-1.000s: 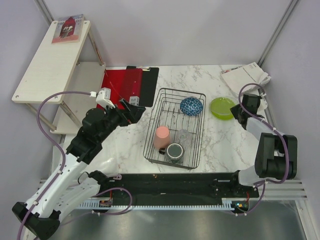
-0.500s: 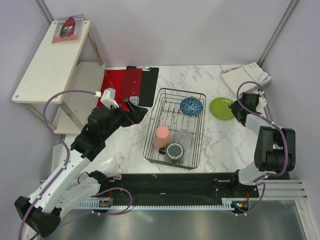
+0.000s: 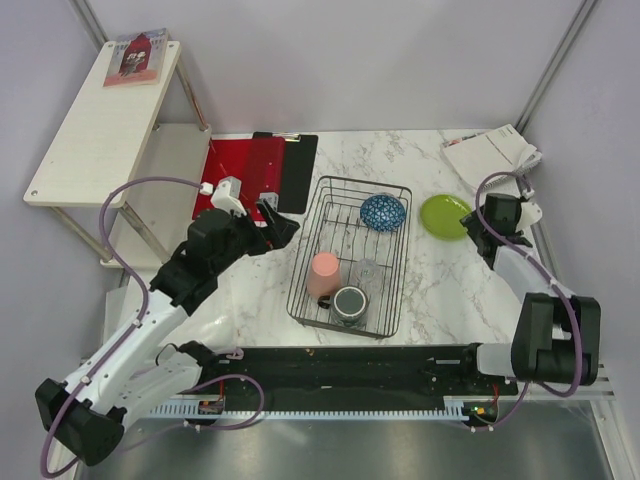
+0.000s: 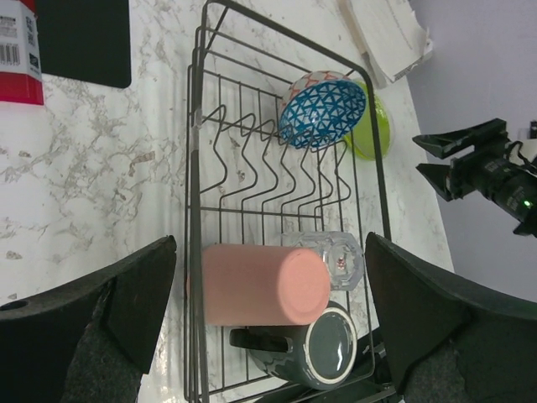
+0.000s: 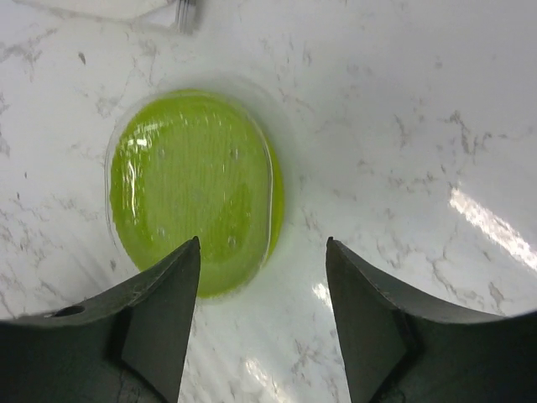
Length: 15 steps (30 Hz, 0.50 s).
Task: Unload the mixed dishes from the dish rack
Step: Place the plate at the center of the board.
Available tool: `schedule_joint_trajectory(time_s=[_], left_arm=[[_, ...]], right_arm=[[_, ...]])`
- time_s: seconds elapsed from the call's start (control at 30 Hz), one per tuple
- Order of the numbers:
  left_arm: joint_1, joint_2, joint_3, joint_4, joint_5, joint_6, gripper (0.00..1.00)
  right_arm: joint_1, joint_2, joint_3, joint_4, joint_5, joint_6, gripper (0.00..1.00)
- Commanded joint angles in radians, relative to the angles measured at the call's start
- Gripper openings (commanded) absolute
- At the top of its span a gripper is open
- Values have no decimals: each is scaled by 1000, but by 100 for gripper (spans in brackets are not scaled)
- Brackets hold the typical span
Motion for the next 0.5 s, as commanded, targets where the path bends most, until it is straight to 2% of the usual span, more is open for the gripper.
schedule_joint_trajectory(time_s=[0.0,0.17,0.3,0.47], left_arm=[[0,39,20,-43,-37,24,100],[0,105,32,-61,-33,8,99],[0,144,37,-60,-33,-8,99],[-1,215,47,-47,-60,2,99]], right_arm=[[79,-182,-103,12,-75,1,68],[260,-270,-119,12,-184,-47,68],[317,-342,-135,31,-204,-51,68],[347,-322,-135,41,-244,-91,68]])
